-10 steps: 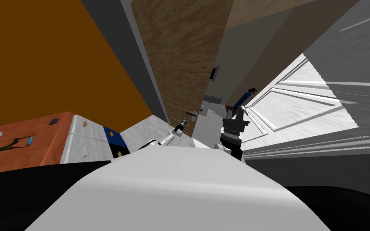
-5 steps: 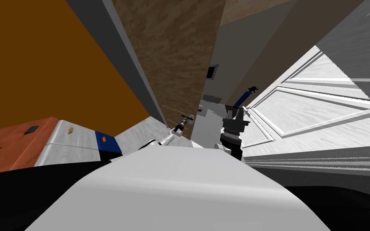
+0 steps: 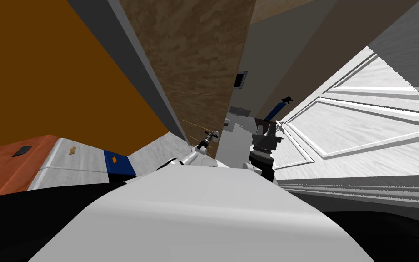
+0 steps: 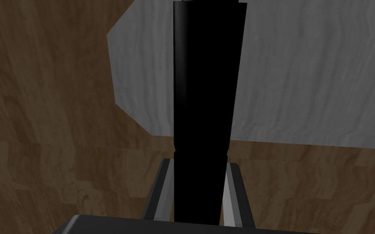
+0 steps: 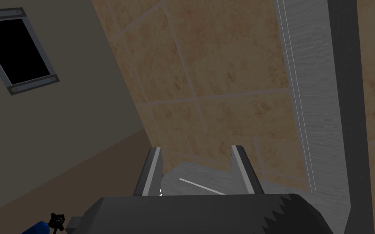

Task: Push the door open

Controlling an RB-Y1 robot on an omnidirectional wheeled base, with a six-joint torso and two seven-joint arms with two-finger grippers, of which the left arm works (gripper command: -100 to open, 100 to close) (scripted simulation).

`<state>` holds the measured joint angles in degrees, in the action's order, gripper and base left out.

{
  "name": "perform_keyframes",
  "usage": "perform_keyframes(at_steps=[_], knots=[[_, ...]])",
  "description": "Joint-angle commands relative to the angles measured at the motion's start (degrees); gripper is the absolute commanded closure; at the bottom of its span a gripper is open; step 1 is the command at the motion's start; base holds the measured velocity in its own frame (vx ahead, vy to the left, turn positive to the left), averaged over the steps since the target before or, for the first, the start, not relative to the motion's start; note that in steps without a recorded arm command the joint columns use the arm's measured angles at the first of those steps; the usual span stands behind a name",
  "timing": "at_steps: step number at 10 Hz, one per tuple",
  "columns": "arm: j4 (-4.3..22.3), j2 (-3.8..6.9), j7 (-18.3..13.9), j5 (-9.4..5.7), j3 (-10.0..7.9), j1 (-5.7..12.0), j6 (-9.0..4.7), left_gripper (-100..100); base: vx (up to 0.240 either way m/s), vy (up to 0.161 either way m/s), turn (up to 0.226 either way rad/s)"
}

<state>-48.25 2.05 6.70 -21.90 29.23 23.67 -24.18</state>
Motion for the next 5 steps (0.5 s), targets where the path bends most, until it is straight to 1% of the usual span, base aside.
perform_keyframes(at_steps=[1,3,4,5], knots=[[0.14,0.01,0.01,0.03,0.15,-0.33,0.06,100,0.0,0.0,0.0],[0.14,0.01,0.01,0.03,0.15,-0.33,0.06,100,0.0,0.0,0.0],[0.3,0.5,0.19,-0.02,-0.96,0.11,-0.03,100,0.091,-0.069,0.026],[0.4,0.64,0.25,-0.03,-1.27,0.14,-0.04,100,0.124,-0.153,0.058]])
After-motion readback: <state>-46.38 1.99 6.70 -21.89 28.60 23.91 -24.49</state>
